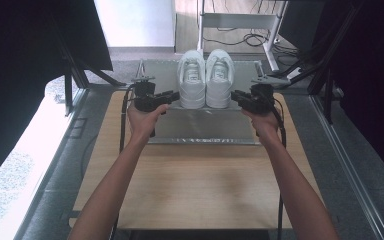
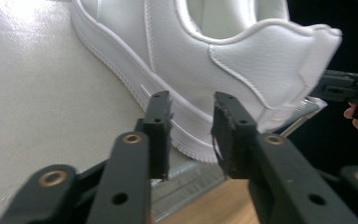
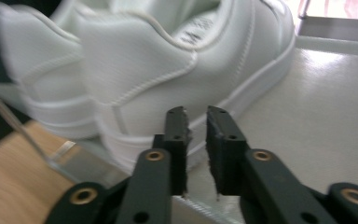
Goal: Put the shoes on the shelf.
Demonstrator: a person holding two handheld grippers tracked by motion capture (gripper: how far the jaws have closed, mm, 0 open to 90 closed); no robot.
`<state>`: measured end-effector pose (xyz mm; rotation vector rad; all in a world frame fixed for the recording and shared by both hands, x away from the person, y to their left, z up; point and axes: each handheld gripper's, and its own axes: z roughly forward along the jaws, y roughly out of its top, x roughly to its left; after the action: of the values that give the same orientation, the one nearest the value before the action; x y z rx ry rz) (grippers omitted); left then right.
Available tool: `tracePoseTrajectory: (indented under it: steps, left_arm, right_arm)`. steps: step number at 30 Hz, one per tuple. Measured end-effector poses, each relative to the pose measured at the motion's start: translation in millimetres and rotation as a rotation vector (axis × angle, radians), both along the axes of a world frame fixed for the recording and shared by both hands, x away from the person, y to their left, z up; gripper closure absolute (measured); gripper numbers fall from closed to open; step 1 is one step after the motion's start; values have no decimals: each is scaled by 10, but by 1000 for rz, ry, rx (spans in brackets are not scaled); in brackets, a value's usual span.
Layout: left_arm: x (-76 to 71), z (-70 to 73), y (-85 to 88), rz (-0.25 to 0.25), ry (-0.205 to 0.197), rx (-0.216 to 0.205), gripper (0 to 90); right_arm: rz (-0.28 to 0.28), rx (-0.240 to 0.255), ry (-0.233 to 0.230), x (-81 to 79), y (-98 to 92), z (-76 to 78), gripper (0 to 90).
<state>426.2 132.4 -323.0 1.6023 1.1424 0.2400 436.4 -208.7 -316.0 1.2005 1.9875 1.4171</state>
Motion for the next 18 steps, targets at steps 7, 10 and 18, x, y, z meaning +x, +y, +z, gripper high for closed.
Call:
tracePoseTrajectory:
  steps: [7, 10, 18]
  left_arm:
    - [-246, 13, 82, -26, -46, 5, 535]
    - [-386, -32, 134, -43, -61, 18, 488]
    - [-796, -295, 313, -53, -93, 23, 405]
  right_arm:
    - [10, 69, -61, -226, -53, -1, 608]
    - [10, 70, -101, -369, -119, -35, 582]
    - [16, 63, -135, -819, -423, -370, 561]
